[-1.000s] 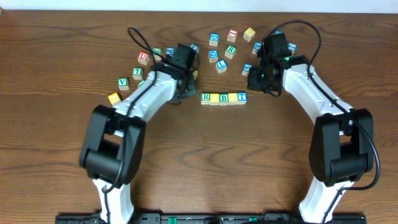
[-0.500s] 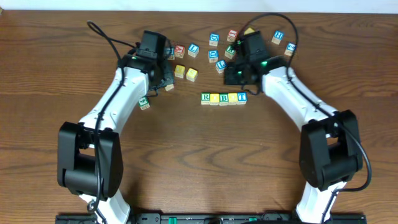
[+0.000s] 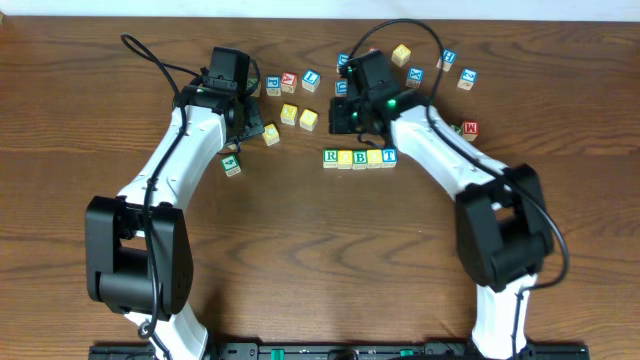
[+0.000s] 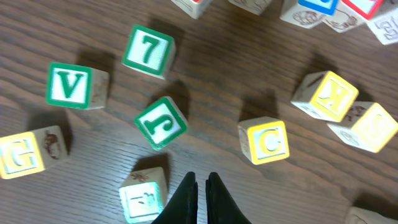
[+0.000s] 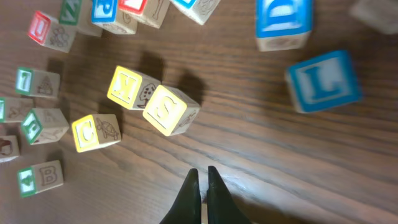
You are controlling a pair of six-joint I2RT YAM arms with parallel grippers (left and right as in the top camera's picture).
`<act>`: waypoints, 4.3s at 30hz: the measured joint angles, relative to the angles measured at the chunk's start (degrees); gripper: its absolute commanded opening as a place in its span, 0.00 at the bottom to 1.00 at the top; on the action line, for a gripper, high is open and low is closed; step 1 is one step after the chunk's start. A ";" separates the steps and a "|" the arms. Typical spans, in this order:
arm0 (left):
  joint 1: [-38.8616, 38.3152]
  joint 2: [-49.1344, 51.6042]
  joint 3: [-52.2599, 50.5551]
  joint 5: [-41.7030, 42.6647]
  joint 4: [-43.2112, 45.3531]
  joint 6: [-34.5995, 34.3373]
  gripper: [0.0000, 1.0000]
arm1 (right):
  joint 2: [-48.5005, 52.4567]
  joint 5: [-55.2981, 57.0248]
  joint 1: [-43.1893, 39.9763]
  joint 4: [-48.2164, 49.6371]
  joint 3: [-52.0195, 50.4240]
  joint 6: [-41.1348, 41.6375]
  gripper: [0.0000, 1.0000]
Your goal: Spell out ROBOT
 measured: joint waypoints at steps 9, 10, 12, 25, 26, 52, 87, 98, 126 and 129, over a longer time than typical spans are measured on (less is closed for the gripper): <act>0.00 0.00 0.00 -3.28 -0.33 0.11 0.07 | 3.32 -0.39 2.27 -2.29 1.09 0.00 0.01; 0.00 0.00 0.00 -3.30 -0.35 0.11 0.08 | 3.32 -0.37 2.27 -2.54 1.09 0.22 0.01; 0.00 0.00 0.00 -3.63 -0.87 0.11 0.08 | 3.39 -0.37 2.27 -2.64 1.11 0.74 0.01; 0.00 0.00 0.00 -3.96 -2.03 0.13 0.08 | 4.83 -1.46 2.34 -5.11 1.20 3.26 0.01; 0.00 0.00 0.00 -3.96 -2.03 0.11 0.08 | 4.83 -1.49 2.34 -5.09 1.20 3.30 0.01; 0.00 0.00 0.00 -4.11 -2.05 0.11 0.08 | 4.83 -1.66 2.34 -6.82 1.20 4.15 0.01; 0.00 0.00 0.00 -4.11 -2.14 0.11 0.08 | 4.83 -0.35 -0.17 -8.57 1.25 4.17 0.01; 0.00 0.00 0.00 -4.11 -2.29 0.11 0.08 | 4.83 -0.33 -0.17 -9.60 1.25 4.15 0.01; 0.00 0.00 0.00 -4.11 -2.32 0.11 0.08 | 4.83 -0.33 -0.17 -10.05 1.27 4.17 0.01; 0.00 0.00 0.00 -4.11 -2.32 0.11 0.08 | 4.83 -0.33 -0.17 -10.10 1.27 4.17 0.01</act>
